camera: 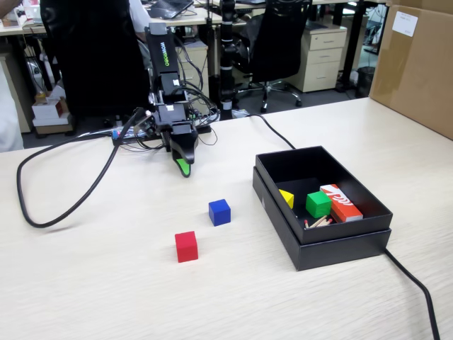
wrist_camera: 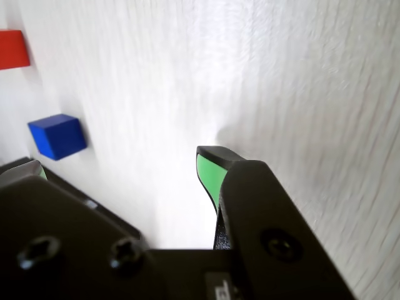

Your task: Put the red cube on top of the blue cube

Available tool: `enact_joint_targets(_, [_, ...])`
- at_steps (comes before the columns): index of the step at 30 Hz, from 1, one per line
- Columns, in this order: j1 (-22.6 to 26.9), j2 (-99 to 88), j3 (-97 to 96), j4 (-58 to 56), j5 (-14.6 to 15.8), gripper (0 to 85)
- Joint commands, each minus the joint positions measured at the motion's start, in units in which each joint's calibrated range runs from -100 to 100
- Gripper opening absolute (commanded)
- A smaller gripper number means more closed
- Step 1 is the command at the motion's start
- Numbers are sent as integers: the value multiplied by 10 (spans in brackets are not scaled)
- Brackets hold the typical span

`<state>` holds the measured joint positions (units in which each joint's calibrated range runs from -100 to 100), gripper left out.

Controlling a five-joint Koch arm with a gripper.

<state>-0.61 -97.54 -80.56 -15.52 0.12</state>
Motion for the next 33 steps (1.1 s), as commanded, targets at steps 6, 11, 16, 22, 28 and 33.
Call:
enact_joint_targets(6, [1, 99, 235, -124, 24, 472])
enact_joint_targets(11, [-6, 289, 418, -183, 24, 472])
enact_joint_targets(16, [-13, 438, 548, -231, 19, 472])
enact_joint_targets(22, [-20, 578, 698, -267, 11, 471])
enact_joint_targets(28, [-27, 704, 812, -289, 4, 471])
enact_joint_targets(33, [-41, 823, 891, -289, -14, 471])
